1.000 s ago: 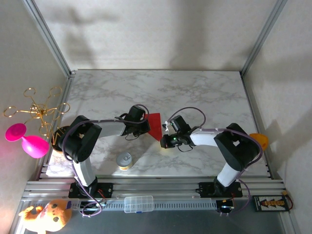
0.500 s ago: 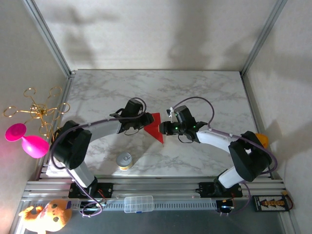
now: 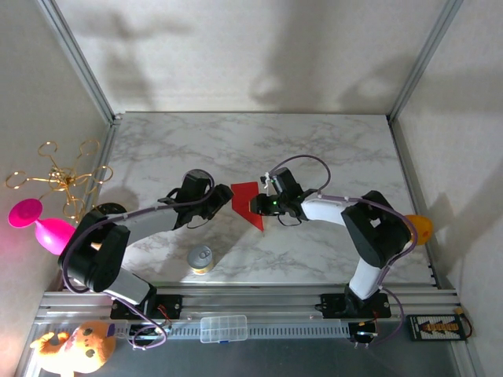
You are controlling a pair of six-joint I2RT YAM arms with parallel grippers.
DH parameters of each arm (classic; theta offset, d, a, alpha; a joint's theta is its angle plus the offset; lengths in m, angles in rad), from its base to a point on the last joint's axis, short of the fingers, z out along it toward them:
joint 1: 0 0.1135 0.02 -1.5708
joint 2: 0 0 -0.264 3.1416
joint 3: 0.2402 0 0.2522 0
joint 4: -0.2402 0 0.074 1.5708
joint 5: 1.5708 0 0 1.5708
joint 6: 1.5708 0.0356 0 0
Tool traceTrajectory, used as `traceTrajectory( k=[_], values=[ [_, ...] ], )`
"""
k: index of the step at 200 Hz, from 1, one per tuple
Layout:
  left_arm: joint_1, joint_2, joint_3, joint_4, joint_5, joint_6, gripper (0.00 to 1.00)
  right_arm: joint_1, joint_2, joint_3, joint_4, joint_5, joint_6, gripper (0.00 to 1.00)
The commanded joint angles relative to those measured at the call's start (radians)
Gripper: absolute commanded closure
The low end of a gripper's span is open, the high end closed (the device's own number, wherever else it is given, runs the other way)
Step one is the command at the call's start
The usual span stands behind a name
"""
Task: Fold a paper plane with a square sheet of paper (pick it up from the middle)
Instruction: Third fold the triangle at the center of the table.
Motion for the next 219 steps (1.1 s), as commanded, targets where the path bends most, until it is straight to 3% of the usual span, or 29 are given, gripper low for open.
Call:
traceTrajectory(
  k=[1, 74, 148, 219],
  values=[
    [-0.013, 0.026, 0.001, 0.046, 0.023, -0.049, 0.35, -0.003, 0.029, 0.029, -0.035, 0.020, 0.026, 0.74],
    [-0.032, 0.121, 0.036, 0.062, 0.095, -0.035, 0.40, -0.021, 0.073, 0.019, -0.056, 0.038, 0.085, 0.74],
    [-0.039, 0.190, 0.048, 0.118, 0.150, -0.044, 0.63, -0.055, 0.074, -0.025, -0.035, -0.020, 0.114, 0.73],
    [-0.045, 0.238, 0.081, 0.117, 0.151, -0.035, 0.64, -0.063, 0.087, -0.031, -0.019, -0.044, 0.124, 0.75]
  ],
)
